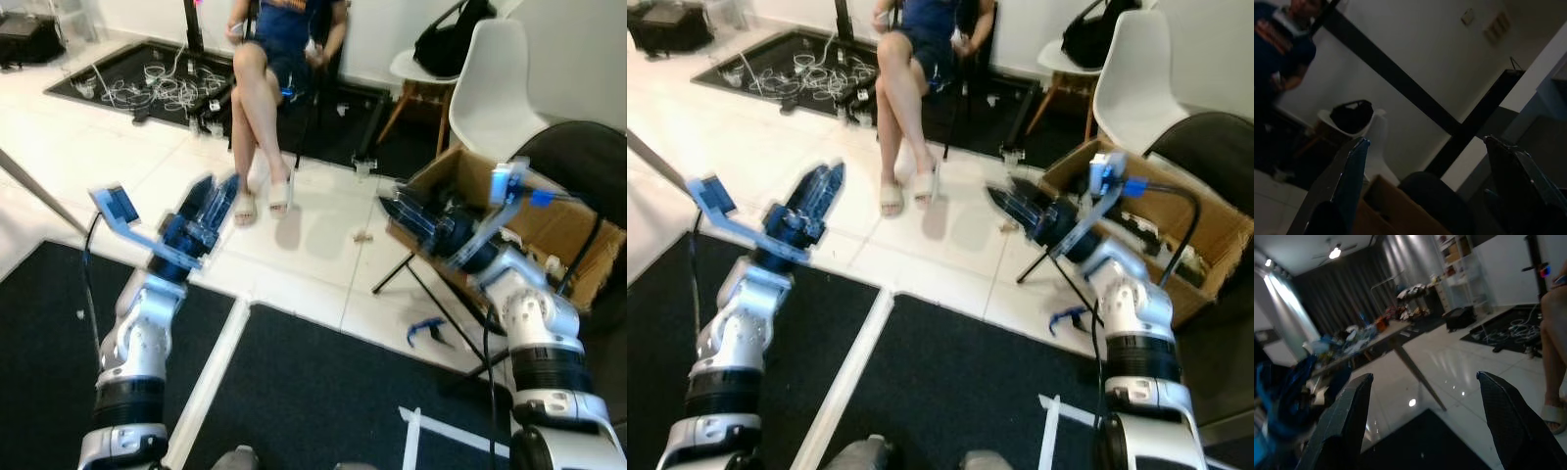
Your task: Picking trash to rubbish bin
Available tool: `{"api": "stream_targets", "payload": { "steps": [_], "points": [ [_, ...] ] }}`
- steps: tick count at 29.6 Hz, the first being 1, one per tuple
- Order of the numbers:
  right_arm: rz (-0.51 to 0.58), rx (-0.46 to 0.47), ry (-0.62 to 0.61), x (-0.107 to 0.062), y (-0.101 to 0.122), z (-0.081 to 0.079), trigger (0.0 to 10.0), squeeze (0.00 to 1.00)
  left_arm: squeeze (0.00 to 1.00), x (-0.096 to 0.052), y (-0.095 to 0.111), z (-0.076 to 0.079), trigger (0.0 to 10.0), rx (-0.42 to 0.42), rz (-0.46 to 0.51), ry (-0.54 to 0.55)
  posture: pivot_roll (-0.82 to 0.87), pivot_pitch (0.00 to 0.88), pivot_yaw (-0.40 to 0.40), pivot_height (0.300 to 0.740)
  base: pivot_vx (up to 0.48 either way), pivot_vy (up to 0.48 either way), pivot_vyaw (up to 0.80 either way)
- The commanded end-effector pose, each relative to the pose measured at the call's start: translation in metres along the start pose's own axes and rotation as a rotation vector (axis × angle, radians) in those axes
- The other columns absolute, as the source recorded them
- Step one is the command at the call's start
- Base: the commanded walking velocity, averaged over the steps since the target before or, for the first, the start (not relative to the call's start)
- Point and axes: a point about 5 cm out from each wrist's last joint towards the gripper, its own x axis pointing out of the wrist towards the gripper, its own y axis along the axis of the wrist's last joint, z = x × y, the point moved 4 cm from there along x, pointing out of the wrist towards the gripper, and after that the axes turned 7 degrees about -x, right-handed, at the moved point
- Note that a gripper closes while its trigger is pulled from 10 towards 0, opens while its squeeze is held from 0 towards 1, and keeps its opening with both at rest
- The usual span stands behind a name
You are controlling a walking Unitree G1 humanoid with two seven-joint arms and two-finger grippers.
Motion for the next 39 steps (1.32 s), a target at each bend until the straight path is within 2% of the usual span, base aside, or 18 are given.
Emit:
{"api": "stream_targets", "payload": {
  "steps": [1, 3, 5, 8, 14, 39],
  "points": [
    [0.001, 0.037, -0.043, 0.008, -0.009, 0.0, 10.0, 0.0, 0.0, 0.005, -0.029, 0.007, 10.0, -0.042, -0.08, -0.011, -0.04, 0.0, -0.065, 0.74, 0.0, 0.0, 0.0],
    [0.001, 0.057, -0.044, 0.011, -0.015, -0.003, 10.0, 0.0, 0.0, 0.007, -0.036, 0.009, 10.0, -0.035, -0.111, -0.022, -0.04, 0.0, -0.066, 0.74, 0.0, 0.0, 0.0],
    [-0.014, 0.112, 0.005, 0.017, -0.03, -0.018, 10.0, 0.0, 0.0, 0.008, -0.031, 0.008, 10.0, 0.008, -0.119, -0.04, -0.04, 0.0, -0.065, 0.74, 0.0, 0.0, 0.38],
    [-0.015, 0.128, 0.019, 0.018, -0.034, -0.022, 10.0, 0.0, 0.0, 0.009, -0.029, 0.008, 10.0, 0.012, -0.116, -0.048, -0.04, 0.0, -0.065, 0.74, 0.0, 0.0, 0.76],
    [-0.005, 0.143, 0.019, 0.019, -0.032, -0.018, 10.0, 0.0, 0.0, 0.011, -0.033, 0.007, 10.0, -0.013, -0.104, -0.04, -0.05, 0.0, -0.064, 0.74, 0.0, 0.0, 0.74],
    [-0.031, 0.142, 0.031, 0.02, -0.037, -0.02, 10.0, 0.0, 0.0, 0.012, -0.039, 0.008, 10.0, 0.009, -0.142, -0.071, -0.05, 0.0, -0.062, 0.74, 0.0, 0.0, 0.74]
  ]
}}
